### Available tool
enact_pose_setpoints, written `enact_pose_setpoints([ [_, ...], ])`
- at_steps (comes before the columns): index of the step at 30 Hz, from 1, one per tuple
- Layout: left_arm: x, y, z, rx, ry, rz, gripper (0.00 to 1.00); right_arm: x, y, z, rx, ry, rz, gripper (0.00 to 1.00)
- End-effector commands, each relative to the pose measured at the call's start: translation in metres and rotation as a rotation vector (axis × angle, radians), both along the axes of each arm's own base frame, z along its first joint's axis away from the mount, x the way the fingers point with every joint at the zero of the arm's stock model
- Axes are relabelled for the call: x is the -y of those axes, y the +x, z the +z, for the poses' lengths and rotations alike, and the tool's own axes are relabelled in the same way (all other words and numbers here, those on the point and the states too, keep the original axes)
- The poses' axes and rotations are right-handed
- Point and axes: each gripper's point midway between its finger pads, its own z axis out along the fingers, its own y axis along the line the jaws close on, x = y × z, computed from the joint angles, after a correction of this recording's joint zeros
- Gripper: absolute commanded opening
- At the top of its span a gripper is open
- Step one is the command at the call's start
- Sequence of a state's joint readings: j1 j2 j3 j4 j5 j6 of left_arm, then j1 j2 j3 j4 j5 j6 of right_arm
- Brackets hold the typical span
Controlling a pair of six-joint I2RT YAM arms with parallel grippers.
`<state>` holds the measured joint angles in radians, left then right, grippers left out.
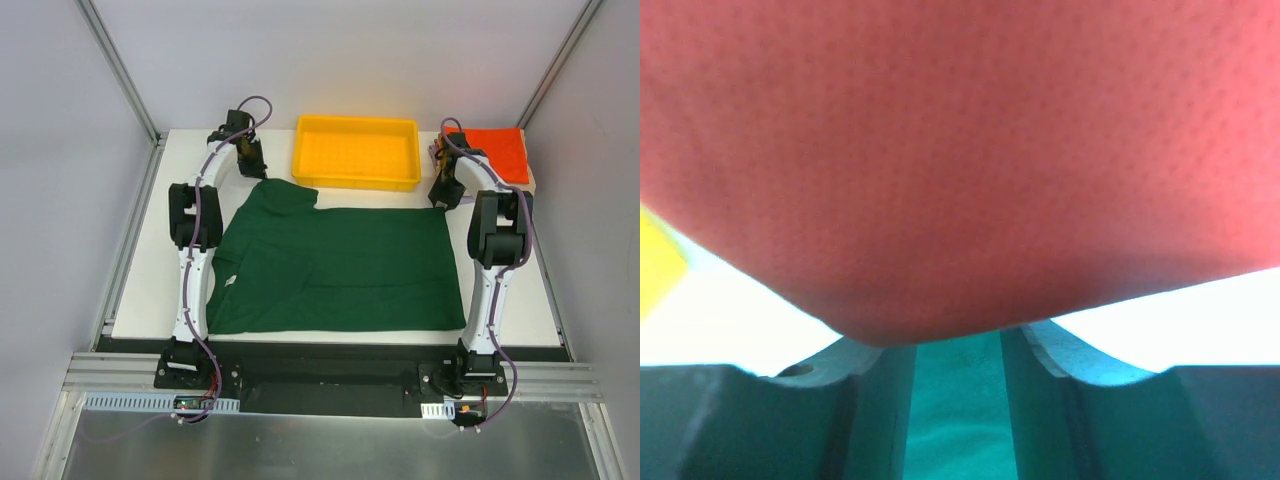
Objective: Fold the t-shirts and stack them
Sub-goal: Grap the side of the flattened tshirt furthest away from the robot with both arms
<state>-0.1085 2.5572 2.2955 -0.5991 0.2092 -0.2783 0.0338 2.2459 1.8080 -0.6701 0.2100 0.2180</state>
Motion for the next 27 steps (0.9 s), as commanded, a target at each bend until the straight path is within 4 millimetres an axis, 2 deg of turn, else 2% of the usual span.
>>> enact_pose_setpoints([
  [1,-0.008,-0.019,-0.011,-0.080,0.001,0.012,0.00,-0.005,-0.006,0.014,0.005,-0.045,0.010,0.37],
  [5,-0.008,-0.020,-0.011,-0.082,-0.006,0.008,0.00,-0.004,-0.008,0.015,0.003,-0.059,0.006,0.25],
  [8,-0.006,-0.020,-0.008,-0.072,-0.017,-0.003,0.00,-0.005,-0.005,0.017,0.013,-0.064,0.012,0.11],
  [11,0.003,-0.020,0.000,-0.046,-0.057,-0.054,0.00,-0.002,-0.002,0.029,0.037,-0.098,0.026,0.01],
  [15,0.011,-0.026,0.019,-0.020,-0.098,-0.078,0.00,-0.008,0.003,0.053,0.117,-0.113,0.087,0.01],
  [18,0.016,-0.025,0.043,0.044,-0.130,-0.106,0.00,-0.017,0.002,0.068,0.161,-0.095,0.130,0.01],
  [23,0.015,-0.010,0.082,0.155,-0.113,-0.118,0.00,-0.018,0.004,0.086,0.214,-0.101,0.146,0.01],
  [27,0.012,0.001,0.097,0.210,-0.087,-0.121,0.00,-0.020,0.011,0.097,0.250,-0.099,0.175,0.01],
])
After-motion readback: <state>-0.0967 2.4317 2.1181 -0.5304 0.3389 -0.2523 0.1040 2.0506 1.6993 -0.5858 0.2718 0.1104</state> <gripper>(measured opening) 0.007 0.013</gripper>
